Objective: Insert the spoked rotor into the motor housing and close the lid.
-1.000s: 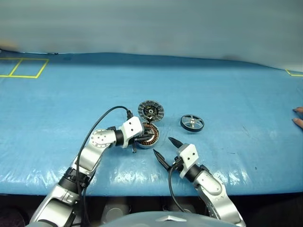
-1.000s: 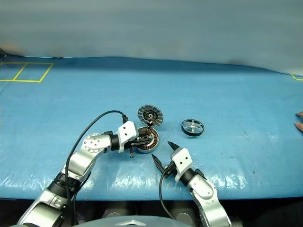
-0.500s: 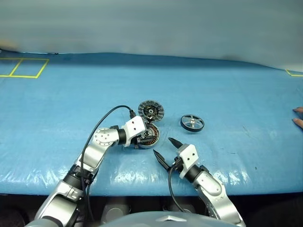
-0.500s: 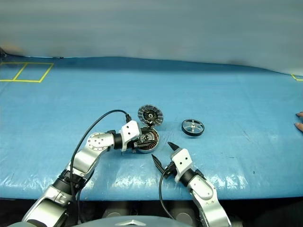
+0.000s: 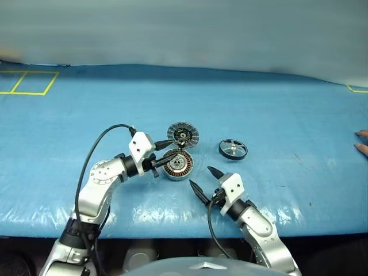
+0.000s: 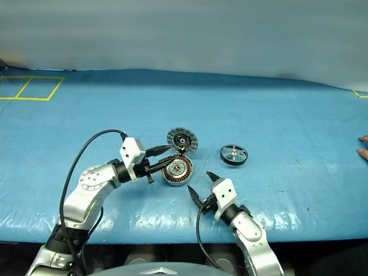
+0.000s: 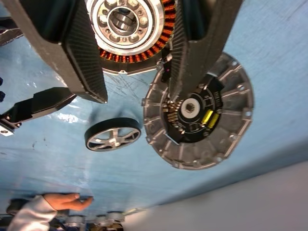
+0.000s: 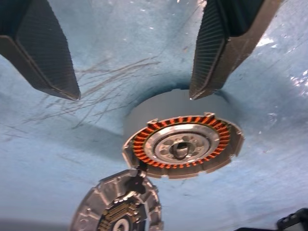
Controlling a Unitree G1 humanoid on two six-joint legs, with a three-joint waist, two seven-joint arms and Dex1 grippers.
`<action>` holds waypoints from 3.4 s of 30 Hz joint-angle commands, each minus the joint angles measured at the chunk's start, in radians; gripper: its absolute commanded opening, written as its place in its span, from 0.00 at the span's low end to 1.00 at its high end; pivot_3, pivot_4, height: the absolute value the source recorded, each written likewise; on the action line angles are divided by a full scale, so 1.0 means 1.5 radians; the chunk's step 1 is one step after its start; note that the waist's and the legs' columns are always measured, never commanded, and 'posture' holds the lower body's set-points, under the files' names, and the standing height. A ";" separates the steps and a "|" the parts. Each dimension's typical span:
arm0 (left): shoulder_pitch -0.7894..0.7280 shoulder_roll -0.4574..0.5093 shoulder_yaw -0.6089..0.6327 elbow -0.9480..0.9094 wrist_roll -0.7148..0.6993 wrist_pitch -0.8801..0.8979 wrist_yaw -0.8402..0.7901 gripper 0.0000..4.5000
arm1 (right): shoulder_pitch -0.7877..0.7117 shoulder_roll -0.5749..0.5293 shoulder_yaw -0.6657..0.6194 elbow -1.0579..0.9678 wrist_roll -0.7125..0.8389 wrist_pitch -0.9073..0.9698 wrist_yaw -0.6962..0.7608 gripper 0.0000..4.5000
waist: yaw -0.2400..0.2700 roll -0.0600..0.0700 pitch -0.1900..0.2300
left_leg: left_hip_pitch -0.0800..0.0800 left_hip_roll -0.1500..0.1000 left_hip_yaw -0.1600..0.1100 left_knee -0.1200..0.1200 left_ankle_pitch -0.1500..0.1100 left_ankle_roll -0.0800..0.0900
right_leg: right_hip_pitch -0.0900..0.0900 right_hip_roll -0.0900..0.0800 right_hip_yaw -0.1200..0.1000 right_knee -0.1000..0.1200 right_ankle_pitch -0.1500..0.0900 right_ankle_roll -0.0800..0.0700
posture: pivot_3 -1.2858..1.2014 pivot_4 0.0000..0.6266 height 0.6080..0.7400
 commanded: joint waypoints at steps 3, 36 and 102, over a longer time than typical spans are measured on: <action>0.111 -0.020 0.035 -0.034 -0.007 -0.092 0.032 0.00 | -0.040 0.006 -0.011 -0.123 0.033 0.115 -0.025 0.44 | -0.002 0.000 0.000 | 0.000 0.000 0.000 0.000 0.000 0.000 | 0.000 0.000 0.000 0.000 0.000 0.000 | 0.52 0.24 1.00; 0.259 -0.072 0.006 0.094 0.013 -0.319 0.037 0.00 | -0.334 0.080 0.179 -0.065 -0.082 0.520 -0.119 0.00 | -0.008 0.000 0.000 | -0.002 0.001 0.000 0.000 0.000 0.001 | -0.005 -0.001 -0.002 -0.001 0.001 -0.002 | 0.52 0.24 1.00; 0.258 -0.066 -0.005 0.083 0.006 -0.292 0.021 0.00 | -0.296 0.085 0.131 -0.116 -0.027 0.723 -0.125 0.00 | -0.009 0.000 0.000 | -0.003 0.002 0.002 0.000 -0.001 0.001 | -0.008 -0.001 -0.002 -0.001 0.000 -0.002 | 0.52 0.24 1.00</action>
